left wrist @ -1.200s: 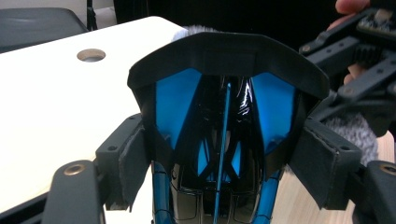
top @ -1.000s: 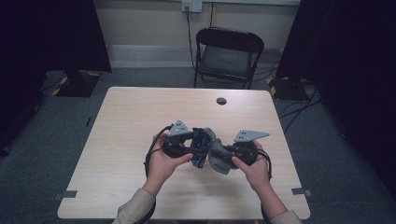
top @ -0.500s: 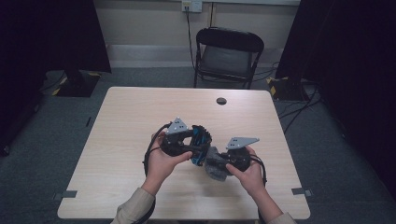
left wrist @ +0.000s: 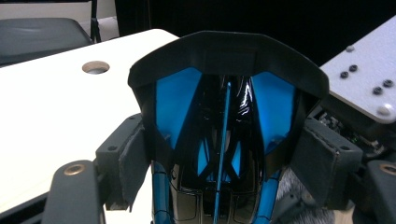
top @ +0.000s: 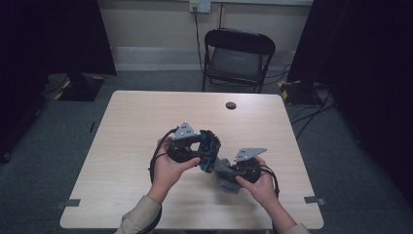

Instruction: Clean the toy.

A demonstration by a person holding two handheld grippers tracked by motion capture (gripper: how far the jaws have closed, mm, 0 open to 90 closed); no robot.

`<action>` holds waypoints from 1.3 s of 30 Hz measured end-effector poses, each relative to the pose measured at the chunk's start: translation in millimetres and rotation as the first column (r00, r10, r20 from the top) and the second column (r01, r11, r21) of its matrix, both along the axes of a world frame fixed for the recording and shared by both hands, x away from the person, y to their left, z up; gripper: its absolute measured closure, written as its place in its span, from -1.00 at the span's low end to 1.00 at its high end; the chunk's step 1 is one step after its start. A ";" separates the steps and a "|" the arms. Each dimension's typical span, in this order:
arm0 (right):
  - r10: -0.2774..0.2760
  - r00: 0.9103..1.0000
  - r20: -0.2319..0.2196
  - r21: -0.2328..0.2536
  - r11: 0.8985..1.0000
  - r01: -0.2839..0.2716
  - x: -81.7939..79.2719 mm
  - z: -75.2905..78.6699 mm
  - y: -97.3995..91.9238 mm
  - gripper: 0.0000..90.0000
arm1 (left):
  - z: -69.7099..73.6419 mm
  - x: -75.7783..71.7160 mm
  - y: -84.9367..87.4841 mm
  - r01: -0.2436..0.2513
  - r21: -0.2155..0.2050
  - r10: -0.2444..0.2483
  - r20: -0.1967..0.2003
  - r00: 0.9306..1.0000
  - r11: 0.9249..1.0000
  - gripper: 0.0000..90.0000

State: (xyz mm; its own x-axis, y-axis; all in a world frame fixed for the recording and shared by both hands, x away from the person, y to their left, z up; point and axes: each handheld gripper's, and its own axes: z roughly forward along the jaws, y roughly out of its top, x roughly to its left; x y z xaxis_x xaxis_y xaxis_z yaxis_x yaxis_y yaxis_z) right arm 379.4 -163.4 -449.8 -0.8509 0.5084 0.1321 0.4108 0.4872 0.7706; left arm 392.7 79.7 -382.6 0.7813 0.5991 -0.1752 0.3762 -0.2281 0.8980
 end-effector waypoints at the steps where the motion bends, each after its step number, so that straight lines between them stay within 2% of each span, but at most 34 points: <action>1: -0.006 1.000 0.006 0.000 1.000 0.006 0.7 1.4 -2.7 0.62 | -0.1 -0.2 0.4 0.000 0.001 0.000 -0.001 1.000 1.000 -0.43; 11: -0.102 0.992 0.077 0.041 0.994 0.100 13.2 42.7 -32.3 0.61 | -7.2 -1.3 4.4 -0.007 0.015 0.008 -0.007 1.000 1.000 -0.43; 16: -0.119 0.987 0.106 0.082 0.990 0.111 16.7 58.5 -33.6 0.61 | -10.6 -2.3 6.2 -0.008 0.019 0.008 -0.014 1.000 1.000 -0.43; 20: -0.105 0.988 0.116 0.093 0.991 0.095 17.1 64.7 -26.3 0.61 | -11.5 -2.9 6.8 -0.003 0.009 0.003 -0.018 1.000 1.000 -0.43; 26: -0.066 0.990 0.122 0.101 0.993 0.054 14.9 65.9 -11.3 0.61 | -10.5 -2.3 4.4 -0.002 0.005 0.002 -0.016 1.000 1.000 -0.43; 30: -0.038 0.993 0.115 0.083 0.996 0.029 12.6 60.0 -1.5 0.61 | -8.2 -1.5 2.5 0.002 0.010 -0.002 -0.013 1.000 1.000 -0.43; 39: -0.024 0.997 0.077 0.061 0.998 0.019 10.3 42.4 5.6 0.62 | -5.5 -0.5 2.3 -0.003 -0.009 0.003 -0.008 1.000 1.000 -0.43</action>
State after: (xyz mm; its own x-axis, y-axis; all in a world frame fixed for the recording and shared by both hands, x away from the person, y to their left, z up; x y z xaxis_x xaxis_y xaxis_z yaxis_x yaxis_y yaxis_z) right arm 389.7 -157.8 -407.4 -0.8487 0.5199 0.0969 0.3582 0.4304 0.8285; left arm 392.2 82.0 -388.1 0.7783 0.5994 -0.1868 0.3838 -0.2186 0.8972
